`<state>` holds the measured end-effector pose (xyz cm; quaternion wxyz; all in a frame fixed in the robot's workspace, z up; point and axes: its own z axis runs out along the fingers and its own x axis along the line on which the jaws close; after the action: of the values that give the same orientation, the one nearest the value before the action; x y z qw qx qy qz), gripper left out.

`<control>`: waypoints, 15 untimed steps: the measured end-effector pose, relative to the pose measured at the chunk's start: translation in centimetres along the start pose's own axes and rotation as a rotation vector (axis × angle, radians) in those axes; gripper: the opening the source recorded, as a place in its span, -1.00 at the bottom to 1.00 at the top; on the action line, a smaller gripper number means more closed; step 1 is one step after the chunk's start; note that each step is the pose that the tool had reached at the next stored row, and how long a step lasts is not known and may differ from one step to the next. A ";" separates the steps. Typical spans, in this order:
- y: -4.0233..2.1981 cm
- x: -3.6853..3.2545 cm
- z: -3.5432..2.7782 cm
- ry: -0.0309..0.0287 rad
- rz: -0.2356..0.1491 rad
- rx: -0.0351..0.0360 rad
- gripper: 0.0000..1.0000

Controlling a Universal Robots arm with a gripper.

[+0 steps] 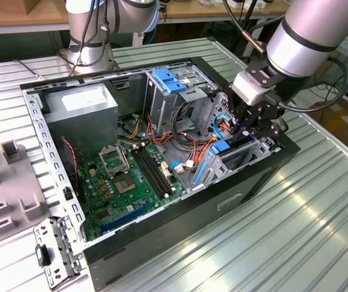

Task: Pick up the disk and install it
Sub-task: 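Insert the first disk wire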

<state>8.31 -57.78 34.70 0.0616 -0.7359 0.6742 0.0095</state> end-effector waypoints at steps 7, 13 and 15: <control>-0.40 0.27 0.00 0.0011 0.014 0.0007 -0.65; -0.93 0.38 0.03 0.0021 0.030 0.0005 -0.65; -0.96 0.38 0.04 0.0026 0.034 0.0009 -0.65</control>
<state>9.30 -58.08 34.70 0.0609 -0.7243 0.6867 0.0093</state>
